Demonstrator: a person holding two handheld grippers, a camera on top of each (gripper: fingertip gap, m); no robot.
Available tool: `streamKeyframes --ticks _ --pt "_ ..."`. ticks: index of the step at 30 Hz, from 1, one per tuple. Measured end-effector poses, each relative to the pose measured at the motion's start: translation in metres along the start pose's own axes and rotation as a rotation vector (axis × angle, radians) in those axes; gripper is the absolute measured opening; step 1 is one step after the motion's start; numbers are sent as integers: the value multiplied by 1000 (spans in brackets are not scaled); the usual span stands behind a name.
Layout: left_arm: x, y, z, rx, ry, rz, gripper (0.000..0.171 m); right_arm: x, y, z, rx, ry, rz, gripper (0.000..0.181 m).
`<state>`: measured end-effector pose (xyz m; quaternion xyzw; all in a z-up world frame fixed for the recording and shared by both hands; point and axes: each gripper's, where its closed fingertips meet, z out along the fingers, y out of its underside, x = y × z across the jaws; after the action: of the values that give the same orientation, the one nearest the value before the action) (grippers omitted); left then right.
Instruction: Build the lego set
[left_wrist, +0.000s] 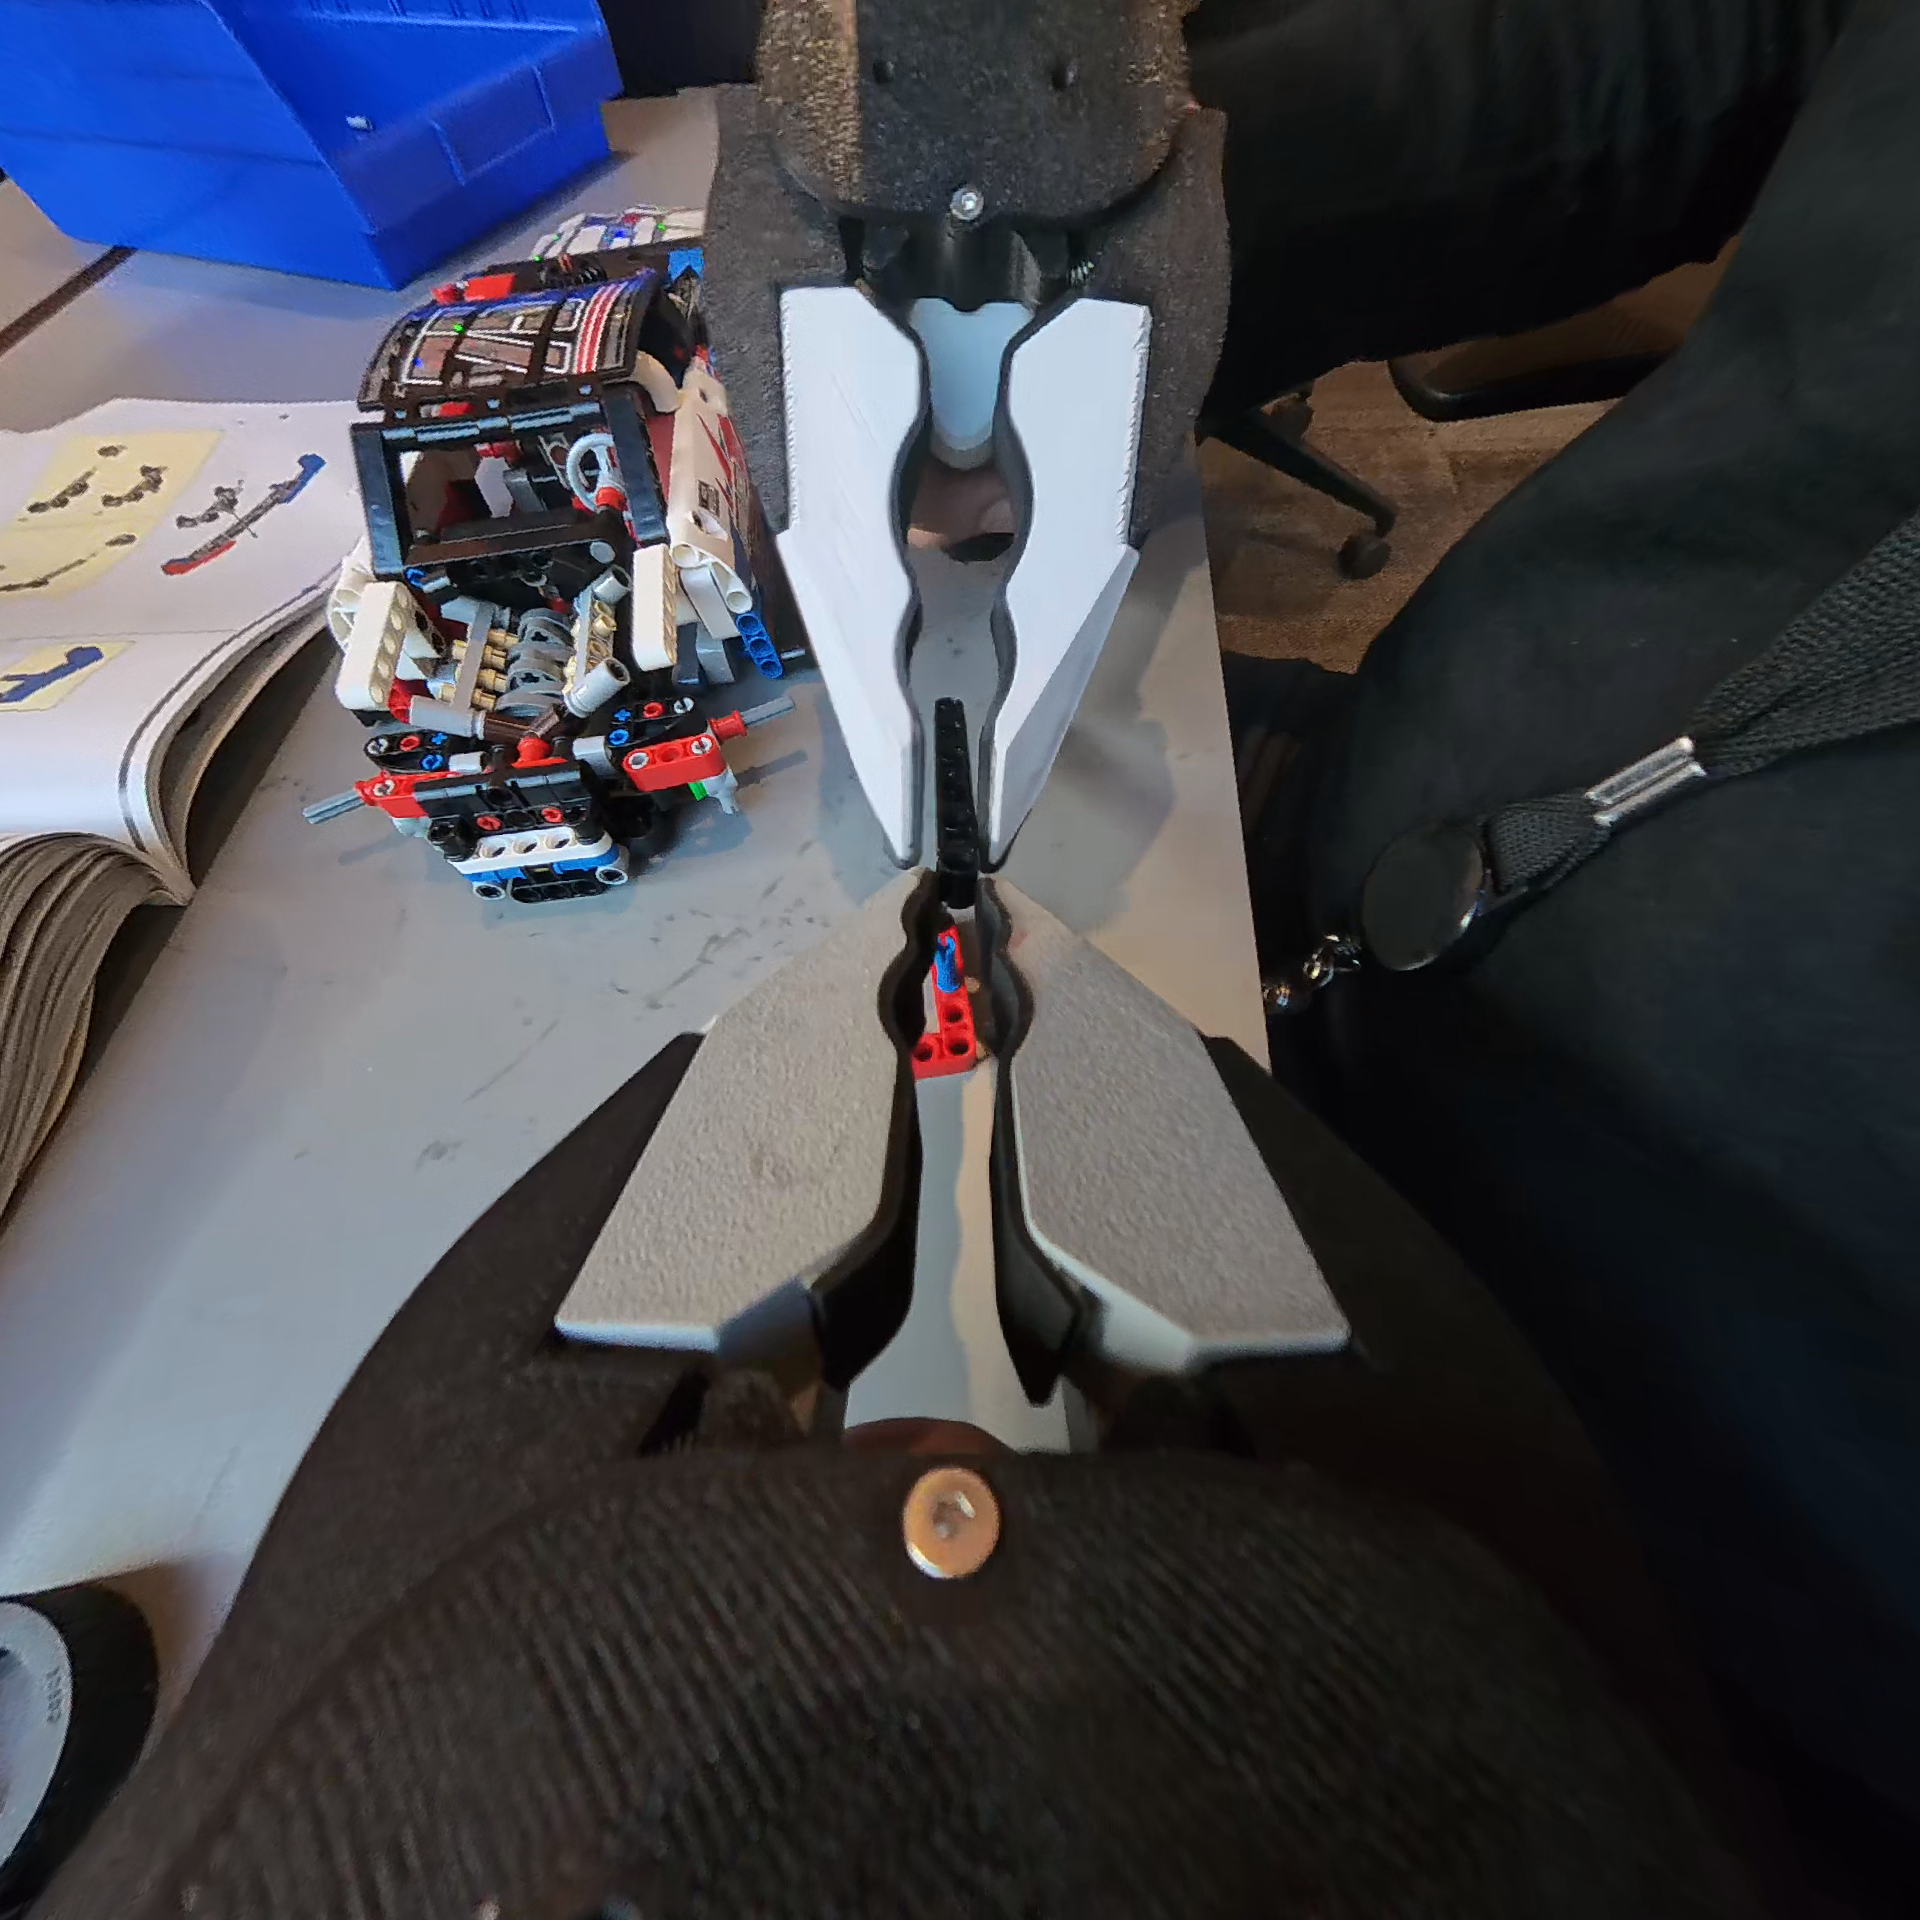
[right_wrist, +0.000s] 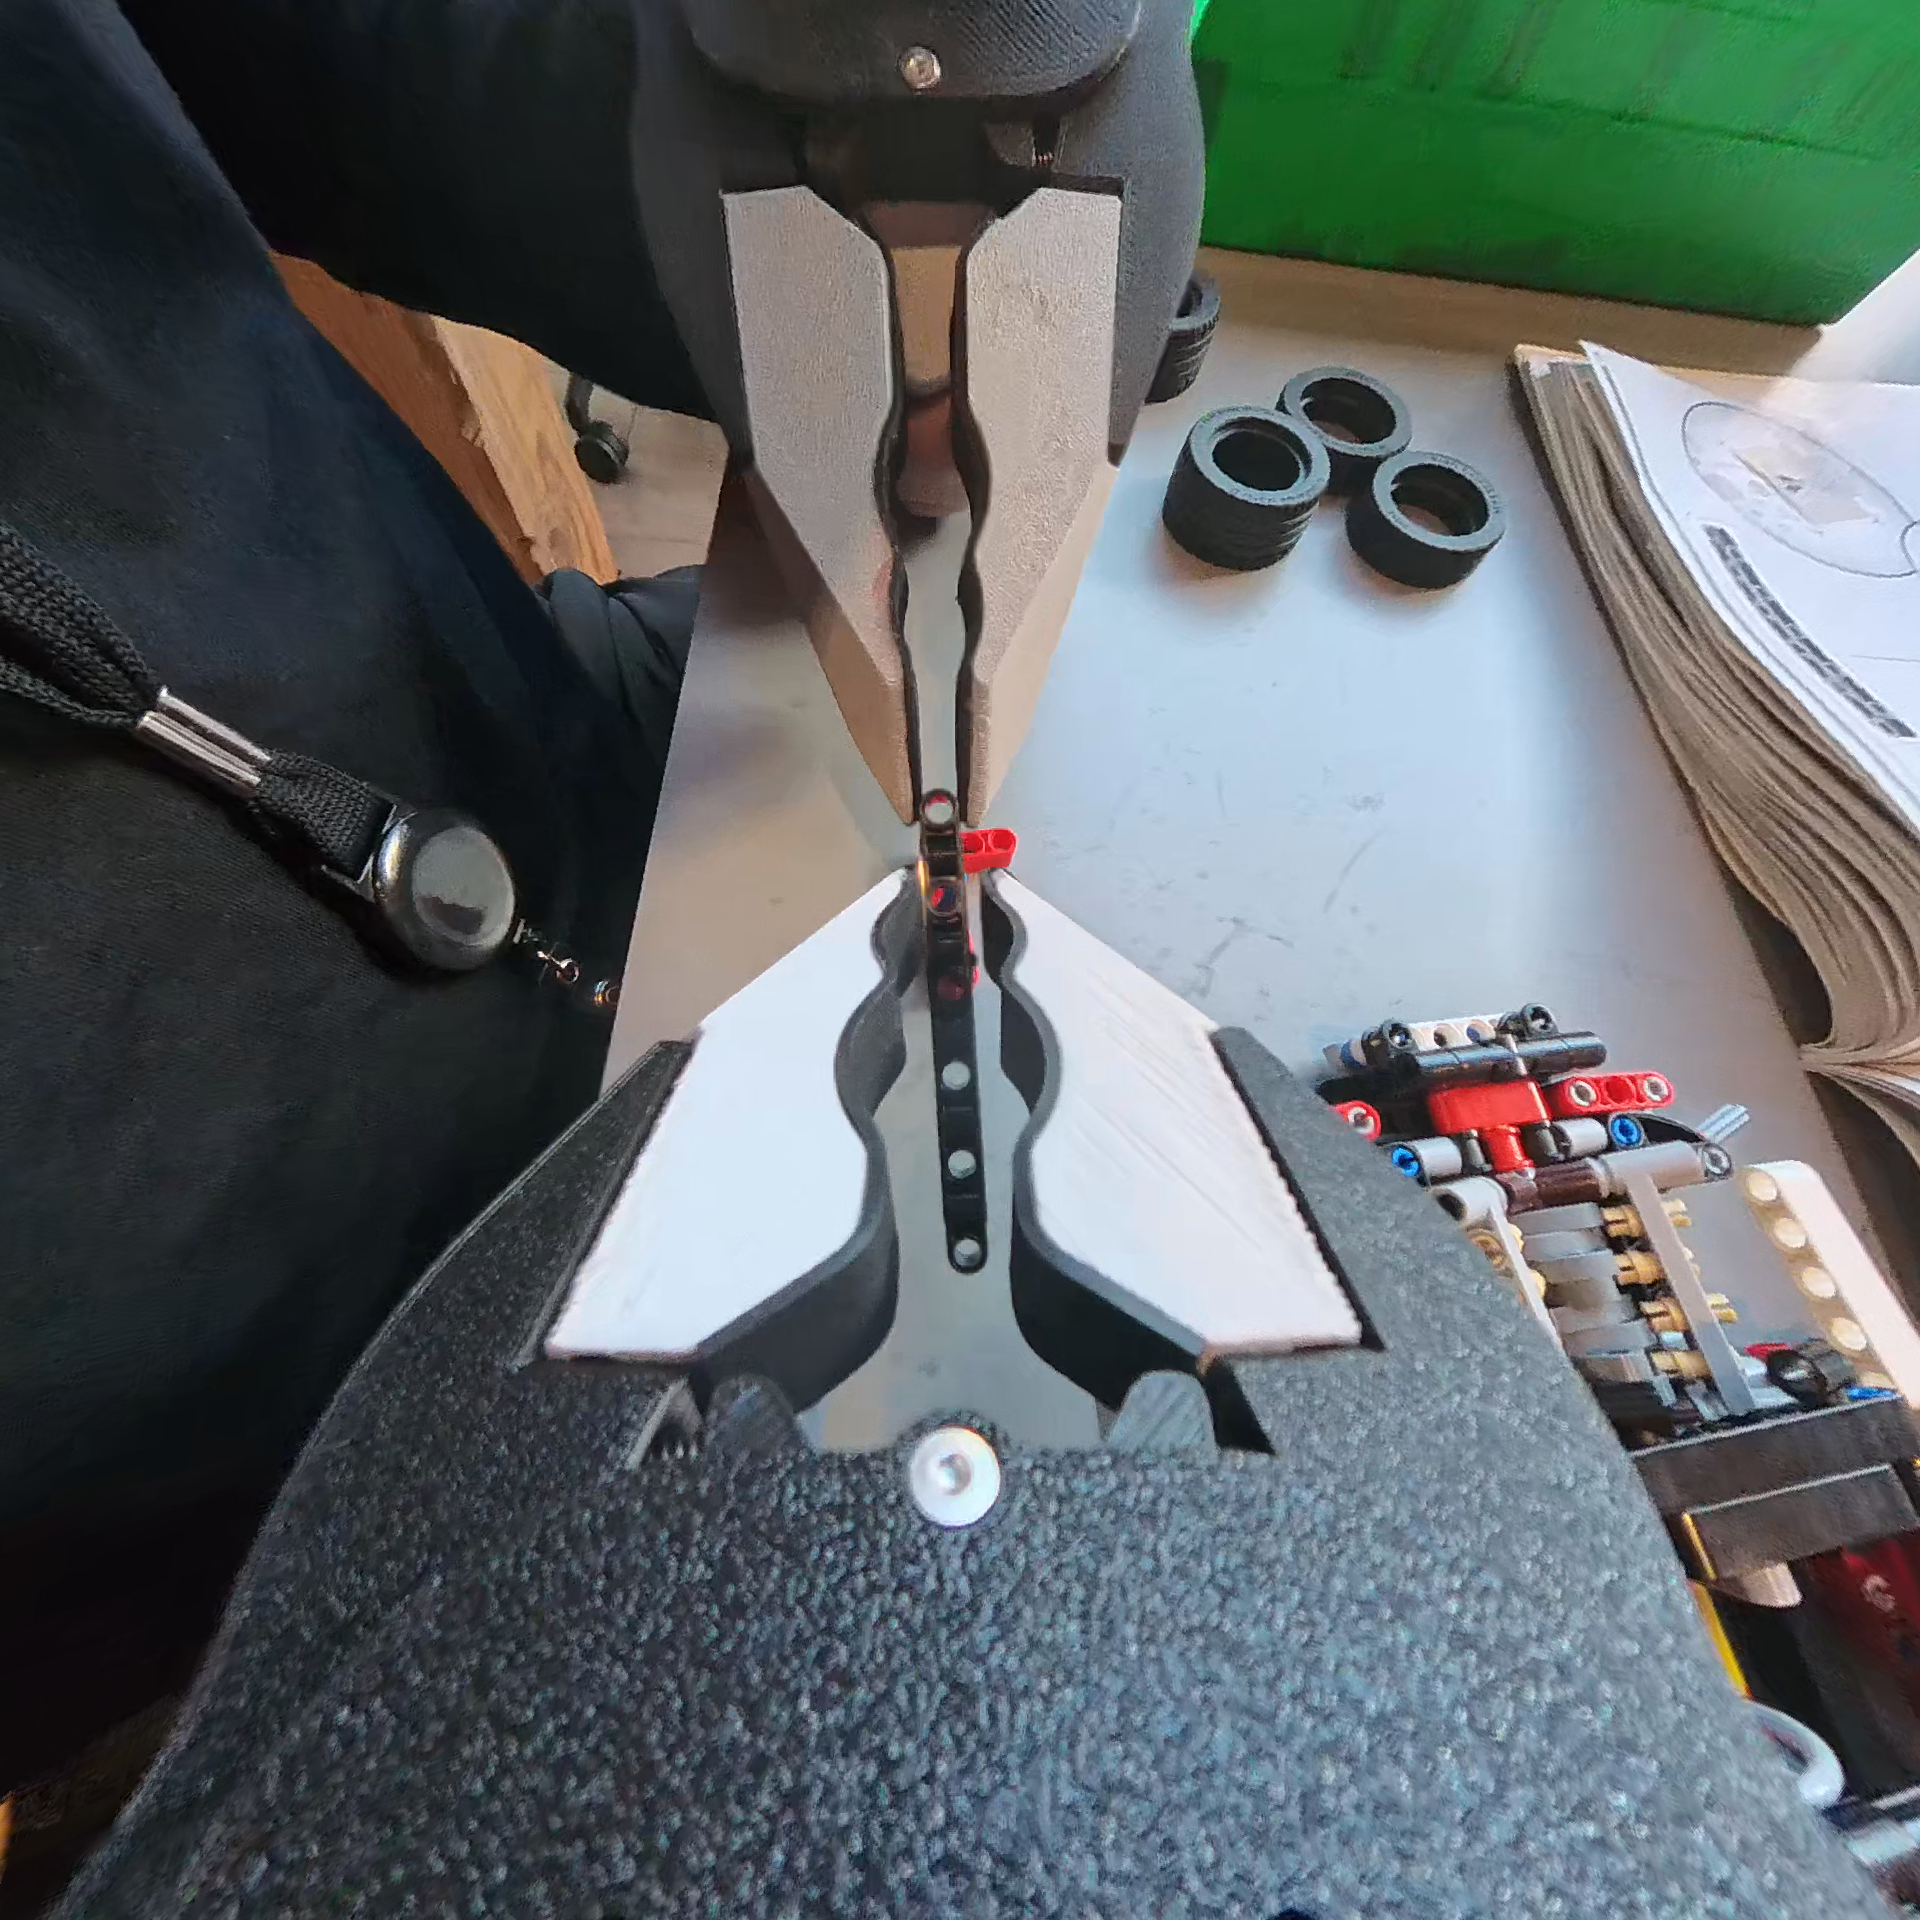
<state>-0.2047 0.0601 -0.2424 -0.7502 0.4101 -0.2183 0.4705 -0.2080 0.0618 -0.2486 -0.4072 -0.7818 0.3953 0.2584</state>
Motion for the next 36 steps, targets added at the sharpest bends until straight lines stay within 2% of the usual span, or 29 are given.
streamKeyframes --ticks 8,12,14,17,21,28,36 --pt "-1 -2 -5 29 17 -60 4 0 -8 -1 11 40 -74 7" --pt "-2 10 -1 -51 25 -143 5 3 1 1 -117 33 -95 8" --pt "-3 17 -1 -94 12 -167 18 7 3 0 -181 39 -128 7" --pt "1 27 1 -157 20 -197 25 6 4 -1 -253 10 -160 7" --pt "-2 29 5 -183 -22 -172 24 6 14 4 -347 -20 -197 7" --pt "-3 16 3 -113 -45 -147 10 2 14 8 -353 -69 -197 7" --pt "-4 17 6 -117 -34 -142 4 4 15 8 -347 -85 -171 7"
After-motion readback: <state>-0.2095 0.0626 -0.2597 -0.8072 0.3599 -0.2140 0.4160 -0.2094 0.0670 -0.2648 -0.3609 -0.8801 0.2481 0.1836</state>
